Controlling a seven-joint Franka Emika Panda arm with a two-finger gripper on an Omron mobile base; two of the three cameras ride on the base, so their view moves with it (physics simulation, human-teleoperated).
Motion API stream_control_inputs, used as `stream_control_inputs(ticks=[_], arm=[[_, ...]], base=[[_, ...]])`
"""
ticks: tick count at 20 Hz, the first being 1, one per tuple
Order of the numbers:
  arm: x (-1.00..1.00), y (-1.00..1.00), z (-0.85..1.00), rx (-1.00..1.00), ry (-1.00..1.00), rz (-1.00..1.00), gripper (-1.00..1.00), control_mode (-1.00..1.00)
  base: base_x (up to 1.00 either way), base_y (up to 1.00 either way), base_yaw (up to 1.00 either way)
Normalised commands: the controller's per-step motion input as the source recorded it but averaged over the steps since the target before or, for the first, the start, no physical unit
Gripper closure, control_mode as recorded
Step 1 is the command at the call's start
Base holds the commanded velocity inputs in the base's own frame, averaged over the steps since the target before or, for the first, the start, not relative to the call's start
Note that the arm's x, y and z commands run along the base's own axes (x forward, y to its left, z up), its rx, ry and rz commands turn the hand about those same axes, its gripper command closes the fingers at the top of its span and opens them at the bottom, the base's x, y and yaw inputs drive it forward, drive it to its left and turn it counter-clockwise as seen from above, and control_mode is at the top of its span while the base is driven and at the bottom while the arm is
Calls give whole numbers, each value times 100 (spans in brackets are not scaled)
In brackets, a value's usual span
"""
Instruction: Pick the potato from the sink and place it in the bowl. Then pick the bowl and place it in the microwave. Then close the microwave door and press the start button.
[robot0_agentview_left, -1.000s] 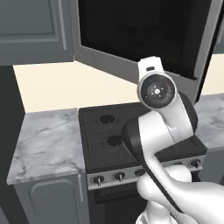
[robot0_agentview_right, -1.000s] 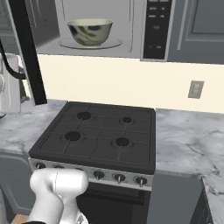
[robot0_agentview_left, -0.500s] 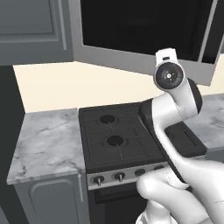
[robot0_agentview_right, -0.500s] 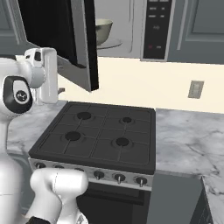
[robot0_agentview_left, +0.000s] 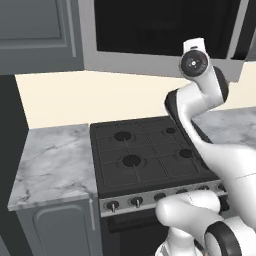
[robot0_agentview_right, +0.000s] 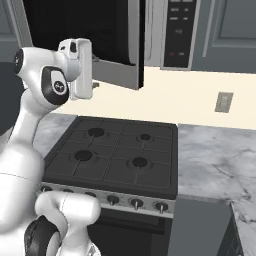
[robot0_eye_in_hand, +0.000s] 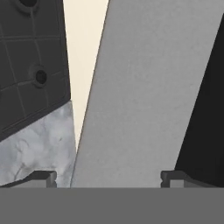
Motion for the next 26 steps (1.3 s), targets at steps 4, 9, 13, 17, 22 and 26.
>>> stream_control_inputs(ticks=[4,9,13,17,22,26], arm=[[56,-40,38,3,0,0,-100,-100],[57,-34,19,3,4,0,-100,-100],[44,-35,2,4,3,0,-100,-100],[17,-24,-2,5,5,0,-100,-100],[21,-15,-10,5,11,0,-100,-100],[15,-1,-25,6,20,0,-100,-100]], base=[[0,0,0],[0,0,0],[0,0,0],[0,0,0],[0,0,0],[0,0,0]])
